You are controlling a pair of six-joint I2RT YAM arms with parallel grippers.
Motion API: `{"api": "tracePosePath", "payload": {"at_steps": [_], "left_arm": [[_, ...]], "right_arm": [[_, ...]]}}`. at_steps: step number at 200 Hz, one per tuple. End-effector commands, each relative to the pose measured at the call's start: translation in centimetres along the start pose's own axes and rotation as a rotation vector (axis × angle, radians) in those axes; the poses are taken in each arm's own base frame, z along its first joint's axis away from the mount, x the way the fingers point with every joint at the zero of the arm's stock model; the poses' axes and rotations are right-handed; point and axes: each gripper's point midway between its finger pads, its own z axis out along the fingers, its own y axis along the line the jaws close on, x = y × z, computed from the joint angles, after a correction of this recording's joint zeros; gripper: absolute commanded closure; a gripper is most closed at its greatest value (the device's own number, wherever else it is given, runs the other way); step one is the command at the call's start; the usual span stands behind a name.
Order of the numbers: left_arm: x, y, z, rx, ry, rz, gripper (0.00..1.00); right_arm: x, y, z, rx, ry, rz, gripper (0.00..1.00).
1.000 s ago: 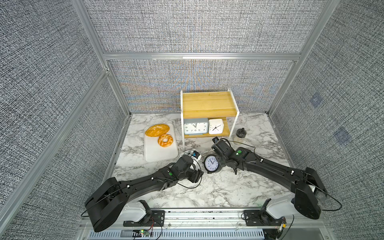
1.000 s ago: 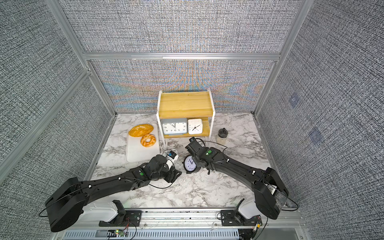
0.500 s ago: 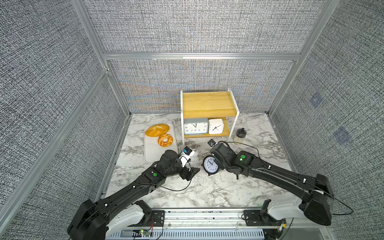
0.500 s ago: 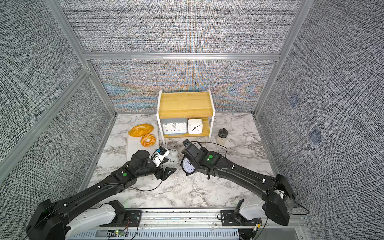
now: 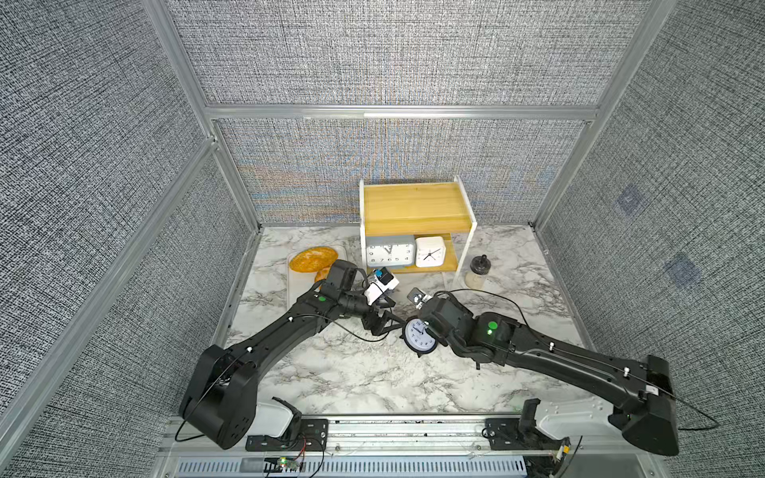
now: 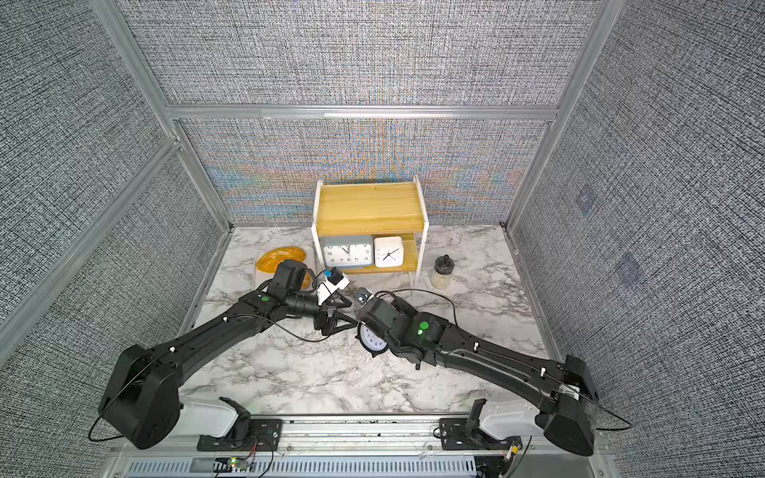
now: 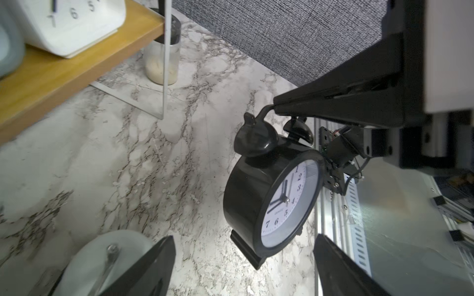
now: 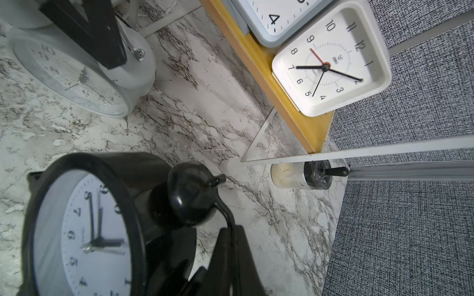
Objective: Place the alarm clocks on the shelf by style
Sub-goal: Pick up the alarm from the center of the board.
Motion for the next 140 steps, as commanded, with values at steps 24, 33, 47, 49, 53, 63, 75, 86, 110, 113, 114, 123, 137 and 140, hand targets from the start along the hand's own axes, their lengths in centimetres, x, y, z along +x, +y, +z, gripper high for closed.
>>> {"api": "tracePosePath", "payload": {"at_steps": [24,33,47,49,53,63,75,86,110,113,114,123,137,140], "left_arm": [[-0.6,-2.4,0.3,0.209,-0.004,0.022,0.1],[-0.5,-2.2,0.5,0.202,0.0,0.024,0.1],[-0.4,-1.6,0.7,0.18,0.009,0.024,0.1],[-0.4,-1.5,0.7,0.178,0.01,0.025,0.1],[-0.4,-1.5,0.8,0.174,0.012,0.028,0.09],[-0.3,-1.1,0.9,0.159,0.015,0.033,0.1],[-0.3,-0.9,1.0,0.152,0.017,0.042,0.09],[-0.3,-0.9,1.0,0.151,0.015,0.059,0.09],[-0.1,-2.0,1.2,0.208,0.006,0.099,0.08],[0.0,-2.2,1.3,0.216,0.006,0.106,0.08],[0.0,-2.2,1.3,0.217,0.006,0.109,0.08],[0.2,-2.9,1.5,0.243,0.015,0.126,0.08],[0.5,-3.8,2.1,0.278,0.03,0.141,0.09],[0.6,-4.0,2.2,0.284,0.034,0.142,0.09]], "right_arm": [[-1.3,-0.5,-1.3,0.047,-0.072,-0.01,1.0],[-1.5,-0.5,-1.6,0.047,-0.082,-0.014,1.0],[-1.8,-0.4,-2.0,0.043,-0.098,-0.02,1.0],[-1.9,-0.3,-2.0,0.042,-0.1,-0.02,1.0],[-1.9,-0.3,-2.1,0.04,-0.103,-0.024,1.0],[-2.1,-0.1,-2.3,0.034,-0.109,-0.029,1.0],[-2.3,0.0,-2.6,0.03,-0.118,-0.03,1.0],[-2.5,0.1,-2.7,0.028,-0.123,-0.031,1.0],[-2.8,0.3,-2.9,0.021,-0.135,-0.031,1.0],[-2.8,0.3,-2.9,0.02,-0.137,-0.03,1.0],[-2.8,0.3,-2.9,0.019,-0.137,-0.03,1.0],[-2.9,0.3,-3.0,0.022,-0.14,-0.028,1.0],[-3.1,0.2,-3.1,0.022,-0.146,-0.022,1.0],[-3.2,0.2,-3.1,0.022,-0.148,-0.022,1.0]]}}
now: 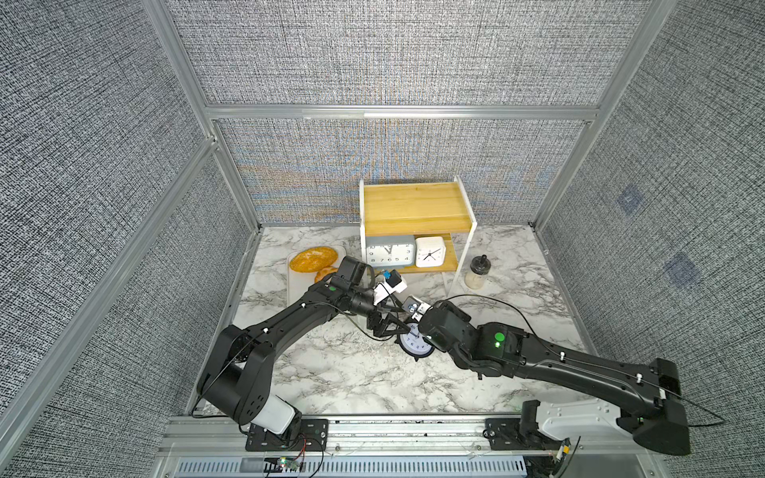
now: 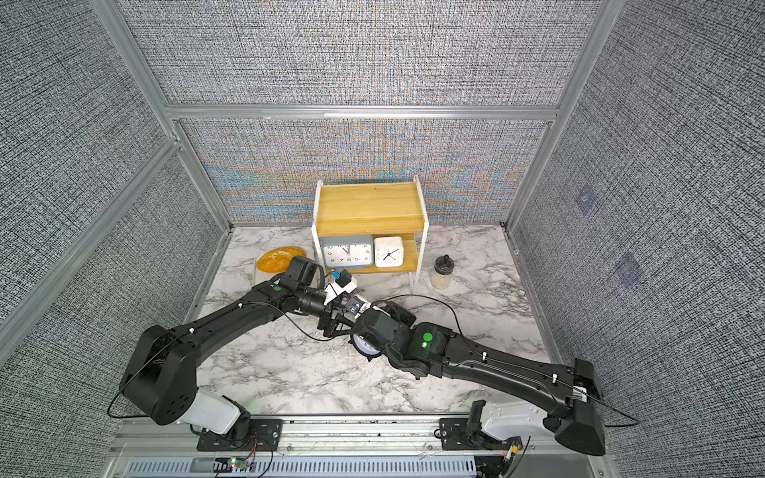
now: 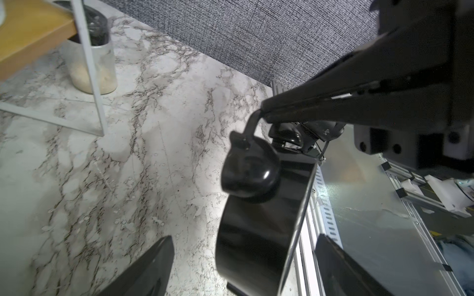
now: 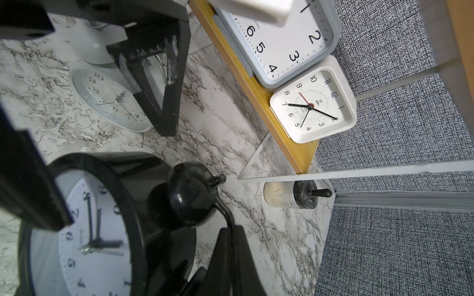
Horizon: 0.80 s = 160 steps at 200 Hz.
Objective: Place the alarm clocks on the shelf by style
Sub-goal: Pick up the alarm from the center of the board.
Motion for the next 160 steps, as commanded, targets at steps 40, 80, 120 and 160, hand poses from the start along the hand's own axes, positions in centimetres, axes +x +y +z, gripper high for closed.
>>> {"api": "tracePosePath", "payload": {"at_steps": [40,80,120,160], "left_arm": [[0.1,-1.7,1.5,0.127,0.018,0.022,0.22],[-0.4,-3.0,0.8,0.144,0.029,0.042,0.48],[-0.5,-3.0,0.8,0.161,0.05,0.0,0.8],[-1.1,-3.2,0.6,0.159,0.052,-0.002,0.82]], "right_arm": [[-1.3,-0.7,-0.4,0.026,-0.044,0.044,1.0],[-1.1,-0.7,-0.4,0.026,-0.061,0.062,1.0],[-1.2,-0.8,-0.8,0.018,-0.092,0.093,1.0],[-1.3,-1.4,-1.4,-0.014,-0.135,0.168,1.0]]}}
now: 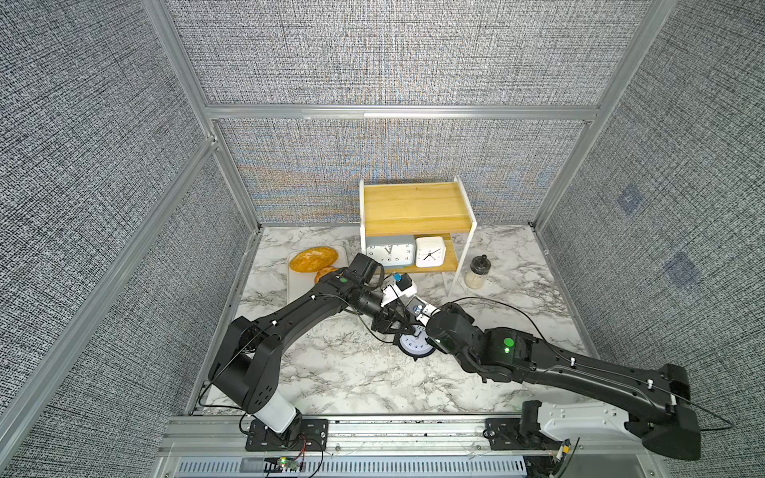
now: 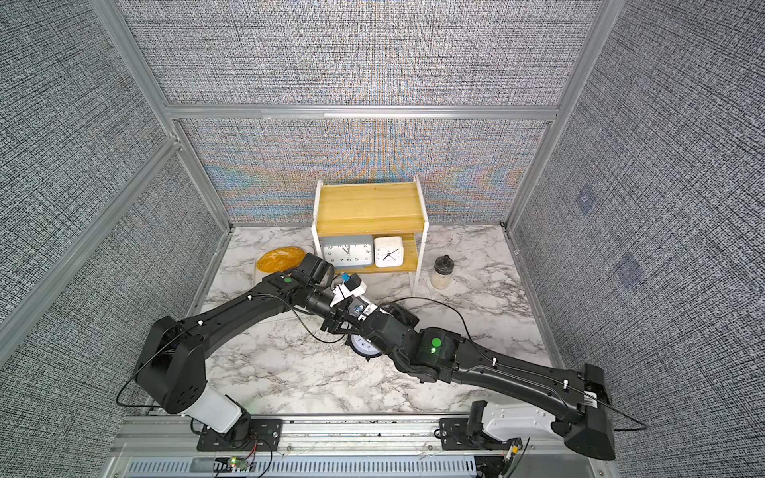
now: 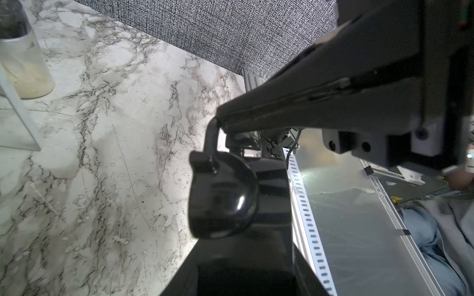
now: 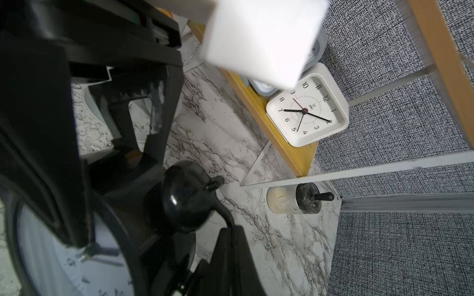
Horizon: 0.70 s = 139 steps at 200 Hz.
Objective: Place the alarm clocks on the shelf by style
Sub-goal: Pick up the alarm from the center of the board.
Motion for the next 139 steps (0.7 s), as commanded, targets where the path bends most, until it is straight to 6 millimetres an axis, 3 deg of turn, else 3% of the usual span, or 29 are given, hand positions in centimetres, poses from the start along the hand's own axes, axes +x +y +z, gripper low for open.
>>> {"api": "tracePosePath", "payload": {"at_steps": [1,15,44,61,80,139], "left_arm": [[-0.4,-1.2,-0.3,0.035,-0.01,0.004,0.82],[-0.6,-1.5,-0.6,0.016,-0.011,0.023,0.82],[-1.4,-1.5,-1.5,-0.078,-0.025,0.065,0.82],[-1.8,-1.3,-2.2,-0.157,-0.046,0.094,0.82],[-2.4,-1.7,-3.1,-0.229,-0.079,0.131,0.81],[-4.1,-3.9,-5.6,-0.372,-0.164,0.238,0.79]], "right_arm": [[-1.3,-0.9,-0.5,-0.009,-0.071,0.11,1.0],[-1.8,-1.3,-1.1,-0.068,-0.13,0.174,1.0],[-3.2,-2.3,-2.5,-0.208,-0.249,0.267,0.73],[-3.9,-3.8,-3.1,-0.26,-0.308,0.322,0.57],[-4.6,-5.2,-4.0,-0.326,-0.373,0.341,0.45],[-7.5,-6.3,-7.3,-0.613,-0.516,0.252,0.4]]}}
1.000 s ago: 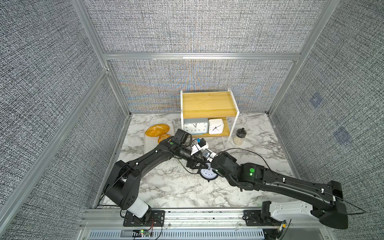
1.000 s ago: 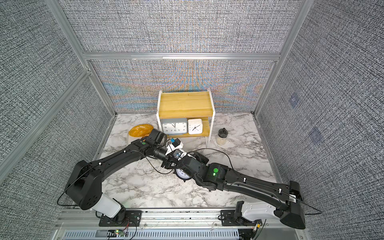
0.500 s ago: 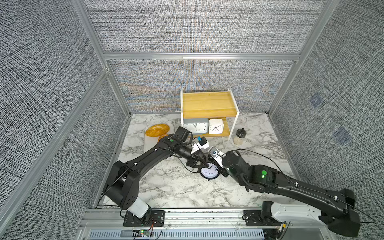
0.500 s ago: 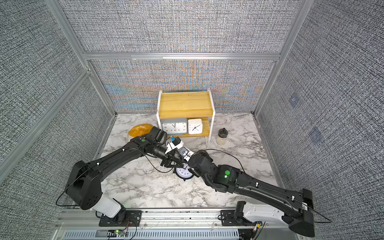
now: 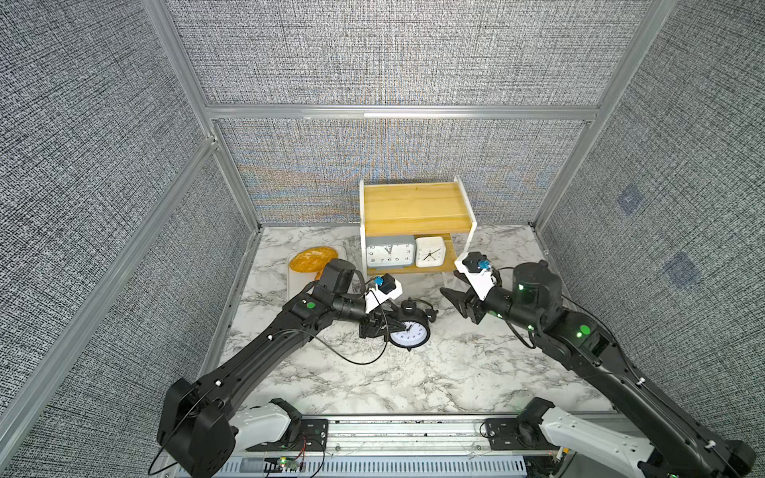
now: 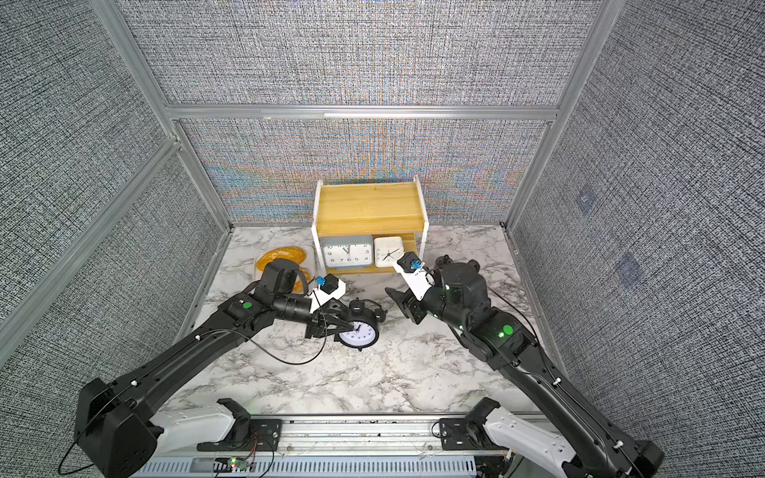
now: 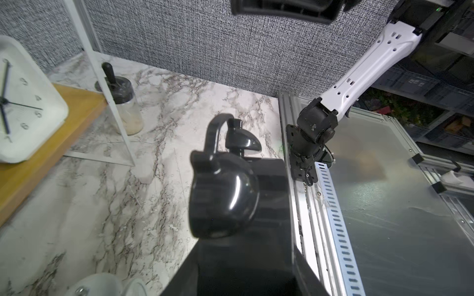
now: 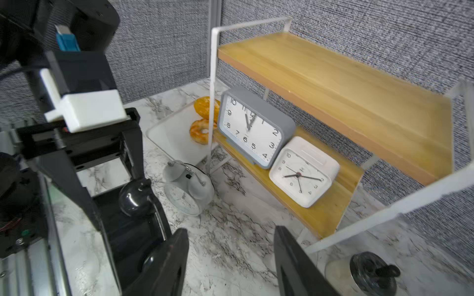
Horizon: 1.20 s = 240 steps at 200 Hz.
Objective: Place the alarm clocks on the shelf by style
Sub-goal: Pick up the alarm from the center of the board.
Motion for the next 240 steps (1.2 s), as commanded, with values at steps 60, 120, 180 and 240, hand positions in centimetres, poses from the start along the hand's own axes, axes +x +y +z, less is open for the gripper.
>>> {"api": "tracePosePath", "payload": {"at_steps": [60,120,180,240], "left_arm": [[-4.0,-1.1,-3.0,-0.144,-0.191,0.166,0.77],[-5.3,-1.8,-3.8,-0.146,-0.248,0.201,0.76],[-6.0,-2.3,-3.8,-0.115,-0.277,0.21,0.76],[-5.8,-2.2,-3.5,-0.1,-0.274,0.2,0.76]], "right_arm": [[-2.5,3.7,0.2,-0.43,-0.069,0.02,0.37],[-1.3,5.4,0.8,-0.556,-0.065,0.075,0.35],[-0.8,6.2,1.0,-0.608,-0.078,0.091,0.41],[-0.7,6.6,1.3,-0.639,-0.08,0.099,0.57]]}}
